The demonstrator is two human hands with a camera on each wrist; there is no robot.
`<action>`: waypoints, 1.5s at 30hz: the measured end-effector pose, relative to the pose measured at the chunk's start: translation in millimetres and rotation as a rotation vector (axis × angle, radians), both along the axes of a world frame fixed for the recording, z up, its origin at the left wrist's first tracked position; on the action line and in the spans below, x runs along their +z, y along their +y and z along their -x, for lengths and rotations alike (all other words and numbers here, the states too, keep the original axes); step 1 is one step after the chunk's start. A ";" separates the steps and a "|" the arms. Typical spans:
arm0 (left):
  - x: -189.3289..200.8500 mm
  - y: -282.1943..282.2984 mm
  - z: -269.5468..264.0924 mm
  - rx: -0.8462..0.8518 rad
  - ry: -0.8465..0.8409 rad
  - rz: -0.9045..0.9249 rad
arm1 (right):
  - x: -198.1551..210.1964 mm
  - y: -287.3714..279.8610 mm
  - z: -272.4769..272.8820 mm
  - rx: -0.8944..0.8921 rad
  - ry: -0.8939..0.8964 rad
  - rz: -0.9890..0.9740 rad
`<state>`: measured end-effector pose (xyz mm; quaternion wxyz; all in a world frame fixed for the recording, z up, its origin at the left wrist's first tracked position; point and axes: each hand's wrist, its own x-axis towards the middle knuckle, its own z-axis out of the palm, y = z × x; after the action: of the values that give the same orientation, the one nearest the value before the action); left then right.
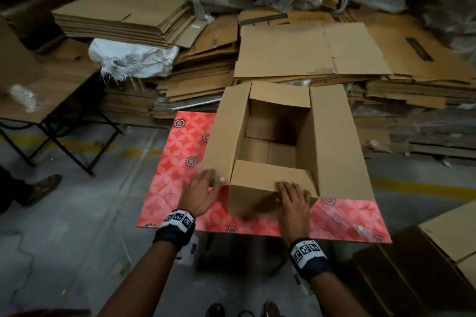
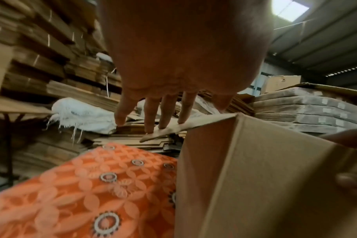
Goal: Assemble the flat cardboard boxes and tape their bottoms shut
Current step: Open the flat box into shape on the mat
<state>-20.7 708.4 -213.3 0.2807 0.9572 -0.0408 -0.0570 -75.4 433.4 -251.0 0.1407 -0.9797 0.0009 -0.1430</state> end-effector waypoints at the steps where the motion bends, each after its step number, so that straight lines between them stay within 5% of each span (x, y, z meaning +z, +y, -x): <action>1: -1.6 -7.4 2.6 0.007 0.008 0.065 | -1.0 -0.9 -0.3 0.004 0.000 0.002; 6: -9.8 -18.7 3.8 0.059 0.100 0.271 | -1.5 -9.1 -7.1 0.033 0.012 -0.006; 10: -8.0 -14.4 -5.6 0.024 0.128 0.208 | 3.8 -13.0 -14.1 0.044 0.024 -0.010; 14: 8.9 -24.3 -12.0 -0.014 -0.119 -0.178 | 14.8 -13.6 -16.4 0.068 0.032 -0.099; 18: 31.6 -63.8 -9.3 -0.255 -0.342 -0.138 | 37.0 -17.6 -6.2 0.074 -0.067 -0.455; 23: 51.9 -120.9 -36.2 -0.495 -0.040 -0.079 | 65.1 -56.6 -1.8 -0.035 -0.192 -0.555; 27: 66.0 -162.0 -64.9 -0.555 0.114 -0.294 | 69.1 -107.9 -21.0 -0.175 -0.056 -0.452; 32: 57.4 -184.2 -89.2 -0.535 0.252 -0.395 | 64.6 -140.4 -23.3 -0.205 0.154 -0.557; 35: 68.2 -185.5 -88.6 -0.539 0.112 -0.422 | 61.2 -144.8 -18.3 -0.130 0.220 -0.449; 39: 90.4 -166.7 -68.1 -0.607 -0.277 -0.286 | 69.5 -143.4 -20.8 -0.049 0.327 -0.253; 45: 73.6 -104.5 -23.8 -0.701 -0.679 -0.139 | 79.9 -120.5 -30.4 0.140 0.477 -0.042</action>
<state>3.2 603.9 -139.7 0.1511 0.8667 -0.4459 0.1646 -45.0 312.9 -171.1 0.1663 -0.9803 -0.0307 0.1024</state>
